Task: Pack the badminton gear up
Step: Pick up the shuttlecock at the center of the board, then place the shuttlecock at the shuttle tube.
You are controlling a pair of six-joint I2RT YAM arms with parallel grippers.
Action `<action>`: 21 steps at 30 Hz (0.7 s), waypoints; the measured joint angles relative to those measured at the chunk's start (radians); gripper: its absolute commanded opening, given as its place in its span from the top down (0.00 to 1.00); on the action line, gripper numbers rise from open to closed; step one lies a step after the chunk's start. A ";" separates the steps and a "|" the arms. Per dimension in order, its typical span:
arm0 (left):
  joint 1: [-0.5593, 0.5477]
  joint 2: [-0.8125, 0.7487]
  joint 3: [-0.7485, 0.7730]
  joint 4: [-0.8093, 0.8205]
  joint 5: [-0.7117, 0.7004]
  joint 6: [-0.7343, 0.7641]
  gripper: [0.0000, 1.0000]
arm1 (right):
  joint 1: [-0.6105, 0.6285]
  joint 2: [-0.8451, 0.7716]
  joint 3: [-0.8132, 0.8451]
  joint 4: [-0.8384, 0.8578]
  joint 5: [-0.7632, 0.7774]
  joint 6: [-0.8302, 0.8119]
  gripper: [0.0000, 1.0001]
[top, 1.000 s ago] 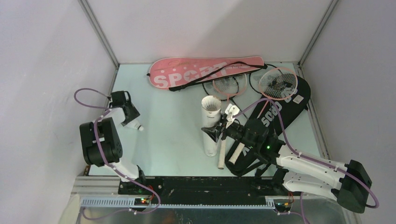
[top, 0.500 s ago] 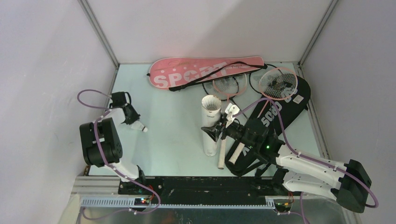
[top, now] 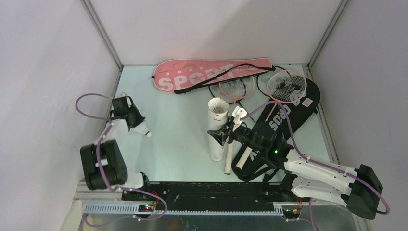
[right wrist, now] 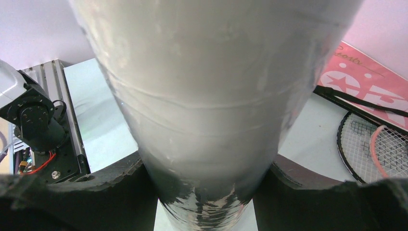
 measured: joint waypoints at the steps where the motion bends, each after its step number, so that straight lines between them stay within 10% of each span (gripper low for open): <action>1: -0.010 -0.045 -0.010 0.003 0.003 -0.006 1.00 | 0.000 0.000 0.000 0.000 0.001 0.000 0.41; 14: -0.460 -0.583 0.176 0.088 -0.027 -0.014 1.00 | 0.000 0.006 0.000 0.012 0.002 -0.005 0.41; 21: -0.842 -0.577 0.473 0.146 0.011 0.103 1.00 | 0.003 0.020 0.000 0.031 -0.055 -0.022 0.42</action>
